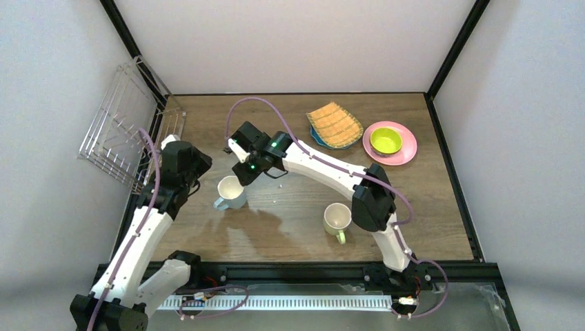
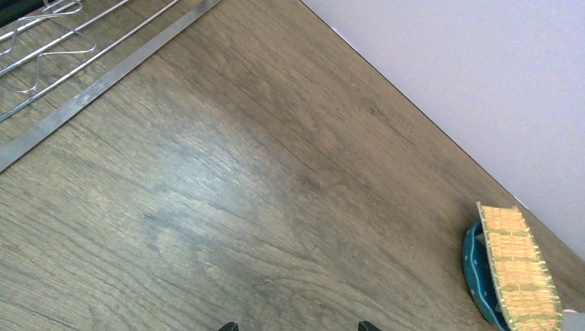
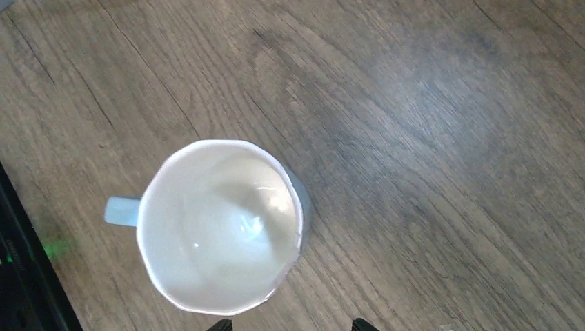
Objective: Load the mixed dishes into the dish rack
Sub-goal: Grab the cup at the center of the board, then place the cup at the corner of the board.
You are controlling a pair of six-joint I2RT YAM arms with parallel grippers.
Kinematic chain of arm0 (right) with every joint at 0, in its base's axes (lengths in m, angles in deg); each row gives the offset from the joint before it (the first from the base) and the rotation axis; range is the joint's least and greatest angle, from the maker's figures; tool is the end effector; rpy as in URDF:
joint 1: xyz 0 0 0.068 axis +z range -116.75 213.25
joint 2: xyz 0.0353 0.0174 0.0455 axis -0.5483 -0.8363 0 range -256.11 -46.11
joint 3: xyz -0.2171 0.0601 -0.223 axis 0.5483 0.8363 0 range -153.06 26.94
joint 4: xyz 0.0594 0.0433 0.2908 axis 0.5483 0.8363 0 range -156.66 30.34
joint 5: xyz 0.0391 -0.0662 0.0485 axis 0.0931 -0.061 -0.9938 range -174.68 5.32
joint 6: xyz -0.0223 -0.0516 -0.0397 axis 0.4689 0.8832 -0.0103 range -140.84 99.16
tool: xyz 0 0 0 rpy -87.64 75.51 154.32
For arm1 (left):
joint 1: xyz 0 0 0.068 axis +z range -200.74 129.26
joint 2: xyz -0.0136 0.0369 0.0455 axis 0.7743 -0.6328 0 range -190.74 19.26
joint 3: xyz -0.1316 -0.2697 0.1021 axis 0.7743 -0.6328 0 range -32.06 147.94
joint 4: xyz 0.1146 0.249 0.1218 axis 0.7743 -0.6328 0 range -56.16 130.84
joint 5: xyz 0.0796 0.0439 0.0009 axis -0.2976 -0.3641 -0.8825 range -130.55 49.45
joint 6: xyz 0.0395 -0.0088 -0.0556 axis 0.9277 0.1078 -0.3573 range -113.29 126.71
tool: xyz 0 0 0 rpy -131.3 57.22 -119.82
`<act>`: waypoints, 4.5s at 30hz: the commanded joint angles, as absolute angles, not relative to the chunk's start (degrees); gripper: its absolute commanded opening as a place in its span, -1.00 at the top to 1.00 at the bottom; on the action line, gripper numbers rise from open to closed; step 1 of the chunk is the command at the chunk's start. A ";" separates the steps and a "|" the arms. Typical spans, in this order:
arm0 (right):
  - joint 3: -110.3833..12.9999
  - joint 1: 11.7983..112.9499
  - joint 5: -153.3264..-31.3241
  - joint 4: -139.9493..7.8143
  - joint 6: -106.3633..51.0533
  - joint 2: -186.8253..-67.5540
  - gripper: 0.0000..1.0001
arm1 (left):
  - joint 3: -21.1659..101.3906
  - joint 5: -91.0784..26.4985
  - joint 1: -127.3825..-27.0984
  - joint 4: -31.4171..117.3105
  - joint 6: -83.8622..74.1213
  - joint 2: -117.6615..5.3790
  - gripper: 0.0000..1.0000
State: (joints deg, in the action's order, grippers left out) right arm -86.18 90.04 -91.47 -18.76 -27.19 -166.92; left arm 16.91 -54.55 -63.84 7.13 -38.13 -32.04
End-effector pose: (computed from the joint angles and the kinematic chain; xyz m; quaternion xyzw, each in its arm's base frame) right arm 0.2917 0.4576 0.2939 -0.4222 0.8552 0.2028 0.2220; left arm 0.2152 -0.0362 0.3280 -0.2951 0.8357 -0.1230 0.4465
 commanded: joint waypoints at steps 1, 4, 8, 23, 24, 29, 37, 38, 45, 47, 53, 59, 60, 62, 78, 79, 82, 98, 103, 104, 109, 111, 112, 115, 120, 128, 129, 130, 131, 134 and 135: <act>-89.95 91.40 -90.66 -17.00 -28.09 -168.04 -0.97 | 15.71 -54.26 -63.53 5.52 -38.64 -30.42 -0.99; -91.99 91.52 -90.81 -16.51 -28.18 -169.64 -0.97 | 15.66 -54.27 -63.52 5.04 -38.57 -29.56 -0.99; -94.91 91.60 -91.26 -15.72 -28.21 -172.16 -0.97 | 15.30 -54.50 -63.57 4.45 -38.55 -28.33 -0.99; -98.21 91.60 -91.13 -14.84 -27.87 -178.21 -0.97 | 15.48 -55.67 -63.55 3.38 -37.39 -25.75 -0.99; -98.21 91.61 -91.22 -14.84 -27.87 -178.55 -0.97 | 15.49 -55.55 -63.56 3.40 -37.41 -25.63 -0.99; -98.12 91.61 -91.04 -14.43 -27.90 -180.05 -0.94 | 15.28 -55.23 -63.57 3.29 -37.95 -25.27 -0.99; -98.08 91.54 -90.47 -13.95 -28.05 -182.30 -0.80 | 15.06 -55.84 -63.58 2.82 -39.16 -23.66 -0.99; -98.12 91.59 -90.22 -13.92 -28.12 -182.44 -0.71 | 15.03 -55.96 -63.54 2.67 -39.25 -23.44 -0.99; -99.01 91.50 -88.35 -13.04 -28.80 -182.52 0.24 | 14.96 -56.58 -63.53 1.85 -39.52 -22.46 -0.99; -99.53 91.51 -87.81 -12.60 -28.97 -182.44 0.50 | 15.02 -56.63 -63.57 1.66 -39.52 -22.37 -0.99; -101.20 91.54 -85.50 -11.95 -29.49 -180.96 0.99 | 15.29 -56.96 -63.52 1.15 -39.76 -22.30 -0.99; -104.58 91.52 -80.66 -10.43 -30.19 -178.97 0.99 | 15.52 -57.12 -63.56 0.73 -40.21 -22.28 -0.99; -105.03 91.40 -79.23 -9.95 -30.36 -178.44 0.99 | 15.64 -57.14 -63.54 0.63 -40.22 -22.36 -0.99; -105.22 90.56 -76.69 -9.15 -31.03 -176.48 0.99 | 15.90 -57.31 -63.57 0.44 -40.22 -22.56 -0.99; -77.92 71.22 -66.97 -7.03 -39.43 -147.21 0.99 | 16.43 -56.20 -63.57 -0.22 -39.23 -24.59 -0.99; -76.34 70.16 -66.30 -6.51 -40.02 -145.29 0.99 | 16.52 -56.20 -63.56 -0.22 -39.13 -24.55 -0.99; -71.61 67.88 -65.64 -4.89 -42.12 -141.12 0.99 | 16.84 -56.15 -63.57 -0.27 -38.79 -24.74 -0.99; -44.59 55.10 -70.03 -5.13 -48.65 -122.24 0.99 | 16.89 -54.43 -63.53 0.12 -37.68 -25.00 -0.99; -39.88 51.91 -71.25 -6.65 -48.66 -121.60 0.99 | 15.98 -54.38 -63.66 0.39 -38.12 -24.42 -0.99; -38.91 51.26 -71.56 -7.24 -48.62 -121.53 0.99 | 15.59 -54.24 -63.66 0.53 -38.38 -24.22 -0.99; -33.99 49.80 -72.33 -10.10 -48.80 -121.40 0.99 | 14.77 -54.36 -63.66 0.33 -38.47 -23.41 -0.99; -32.37 49.15 -72.50 -11.29 -48.87 -121.18 0.99 | 14.87 -54.59 -63.66 0.17 -38.38 -23.22 -0.99; -31.44 48.61 -72.78 -11.86 -48.81 -121.17 0.99 | 14.88 -54.68 -63.66 0.09 -38.38 -23.11 -0.99; -29.59 46.70 -74.31 -13.94 -48.31 -120.86 0.99 | 14.88 -54.62 -63.66 0.13 -38.38 -23.00 -0.99; -27.57 44.26 -74.93 -16.17 -47.36 -121.23 0.99 | 14.83 -54.61 -63.62 0.20 -38.38 -22.95 -0.99; -24.92 43.88 -74.76 -17.94 -47.20 -121.39 0.90 | 14.77 -55.14 -63.66 -0.43 -38.29 -22.63 -0.99; -24.75 43.88 -74.79 -18.03 -47.21 -121.31 0.84 | 14.79 -55.14 -63.62 -0.46 -38.29 -22.56 -0.99; -24.78 43.88 -74.80 -17.97 -47.21 -121.23 0.78 | 14.79 -55.14 -63.63 -0.54 -38.37 -22.57 -0.99; -24.89 43.89 -74.84 -17.93 -47.23 -121.21 0.68 | 14.71 -55.14 -63.65 -0.55 -38.44 -22.55 -0.99; -25.08 43.93 -74.80 -17.58 -47.30 -121.20 0.40 | 14.61 -55.05 -63.63 -0.55 -38.63 -22.40 -0.99; -24.95 43.93 -74.81 -17.44 -47.30 -121.13 0.30 | 14.61 -55.01 -63.61 -0.55 -38.71 -22.29 -0.99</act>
State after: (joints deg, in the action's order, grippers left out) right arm -25.13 44.16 -74.47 -16.03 -46.71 -122.47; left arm 15.58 -54.86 -63.84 0.53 -38.31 -23.00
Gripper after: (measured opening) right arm 0.283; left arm 0.993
